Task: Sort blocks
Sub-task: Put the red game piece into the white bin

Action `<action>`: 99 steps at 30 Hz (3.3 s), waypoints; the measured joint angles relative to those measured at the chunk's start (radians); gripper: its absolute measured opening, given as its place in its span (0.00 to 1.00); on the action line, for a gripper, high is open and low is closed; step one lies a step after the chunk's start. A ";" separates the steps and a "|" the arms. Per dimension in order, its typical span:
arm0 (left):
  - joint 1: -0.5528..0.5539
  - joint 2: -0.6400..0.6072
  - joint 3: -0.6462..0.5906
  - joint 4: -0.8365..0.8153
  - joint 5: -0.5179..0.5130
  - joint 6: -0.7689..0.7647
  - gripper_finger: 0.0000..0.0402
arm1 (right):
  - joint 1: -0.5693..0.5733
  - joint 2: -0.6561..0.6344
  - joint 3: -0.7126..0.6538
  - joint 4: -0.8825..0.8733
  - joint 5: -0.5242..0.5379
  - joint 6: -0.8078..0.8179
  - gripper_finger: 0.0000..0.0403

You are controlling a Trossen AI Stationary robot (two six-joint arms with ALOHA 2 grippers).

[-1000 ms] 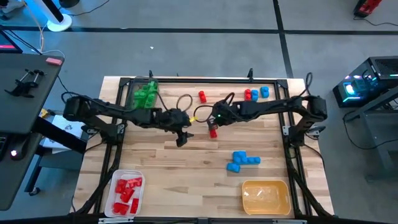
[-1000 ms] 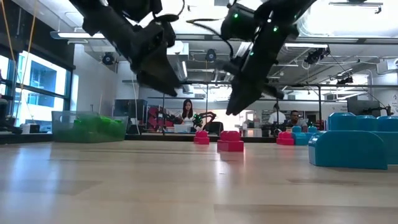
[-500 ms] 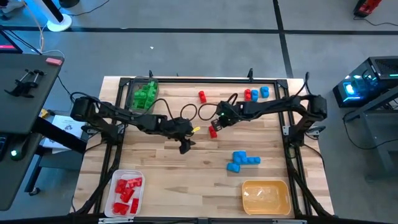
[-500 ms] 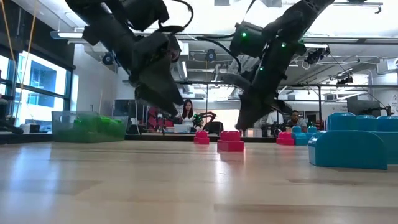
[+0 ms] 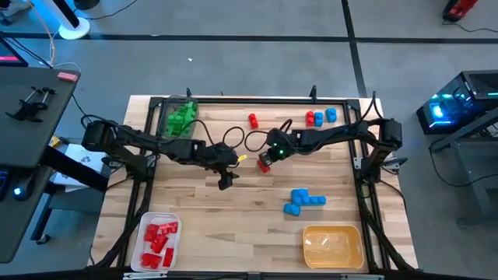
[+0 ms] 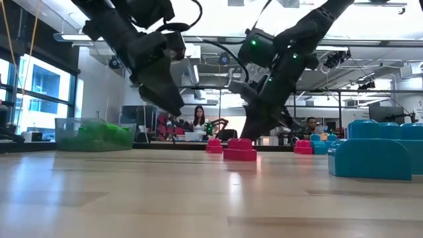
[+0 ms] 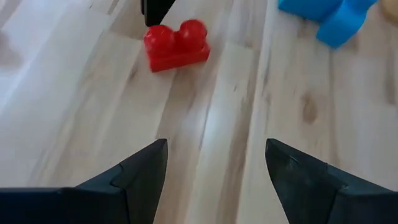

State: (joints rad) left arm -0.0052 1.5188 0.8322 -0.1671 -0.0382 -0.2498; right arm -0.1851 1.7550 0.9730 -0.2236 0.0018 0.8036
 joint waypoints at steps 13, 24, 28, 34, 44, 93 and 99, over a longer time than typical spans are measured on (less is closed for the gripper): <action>-0.011 0.007 -0.001 -0.096 -0.003 0.072 0.64 | 0.066 0.034 0.002 0.153 -0.046 0.046 0.00; -0.012 0.007 -0.001 -0.089 -0.003 0.070 0.64 | 0.061 0.019 0.045 0.114 0.003 0.017 0.00; -0.012 0.007 -0.001 -0.072 -0.003 0.070 0.64 | 0.039 0.034 0.045 0.093 0.001 0.041 0.00; -0.013 0.007 -0.001 -0.032 -0.003 0.071 0.64 | 0.049 0.089 0.045 0.124 -0.029 0.045 0.00; -0.015 0.007 -0.001 -0.003 -0.003 0.071 0.64 | 0.083 0.117 0.048 0.169 -0.080 -0.001 0.00; -0.001 0.460 0.313 0.035 0.008 0.202 0.28 | -0.057 -0.419 0.047 -0.498 0.190 -0.155 0.00; 0.059 0.261 0.314 -0.083 0.009 0.267 0.24 | -0.057 -0.419 0.047 -0.498 0.204 -0.181 0.00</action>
State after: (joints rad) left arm 0.0538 1.7802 1.1461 -0.2503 -0.0292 0.0171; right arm -0.2417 1.3361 1.0199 -0.7216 0.2061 0.6221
